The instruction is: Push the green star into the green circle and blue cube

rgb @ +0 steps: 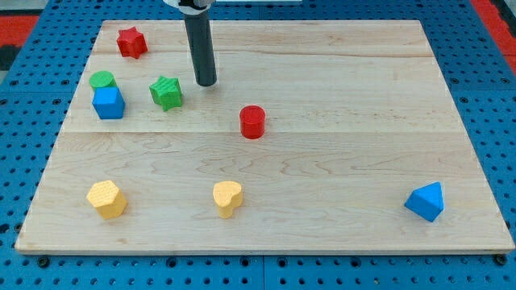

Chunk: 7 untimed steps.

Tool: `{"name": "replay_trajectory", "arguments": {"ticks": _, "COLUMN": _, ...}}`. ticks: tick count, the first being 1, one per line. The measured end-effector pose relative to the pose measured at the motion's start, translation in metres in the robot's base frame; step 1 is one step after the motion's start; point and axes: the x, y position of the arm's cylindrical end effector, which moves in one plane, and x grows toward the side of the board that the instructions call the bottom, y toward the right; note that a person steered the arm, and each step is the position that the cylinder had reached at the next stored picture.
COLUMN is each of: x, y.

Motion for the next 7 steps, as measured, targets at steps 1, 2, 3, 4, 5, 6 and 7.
{"name": "replay_trajectory", "arguments": {"ticks": 1, "x": 0.024, "y": -0.028}}
{"name": "replay_trajectory", "arguments": {"ticks": 2, "x": 0.035, "y": -0.08}}
{"name": "replay_trajectory", "arguments": {"ticks": 3, "x": 0.039, "y": -0.119}}
{"name": "replay_trajectory", "arguments": {"ticks": 4, "x": 0.04, "y": -0.064}}
{"name": "replay_trajectory", "arguments": {"ticks": 5, "x": 0.04, "y": -0.043}}
{"name": "replay_trajectory", "arguments": {"ticks": 6, "x": 0.053, "y": -0.074}}
{"name": "replay_trajectory", "arguments": {"ticks": 7, "x": 0.053, "y": -0.078}}
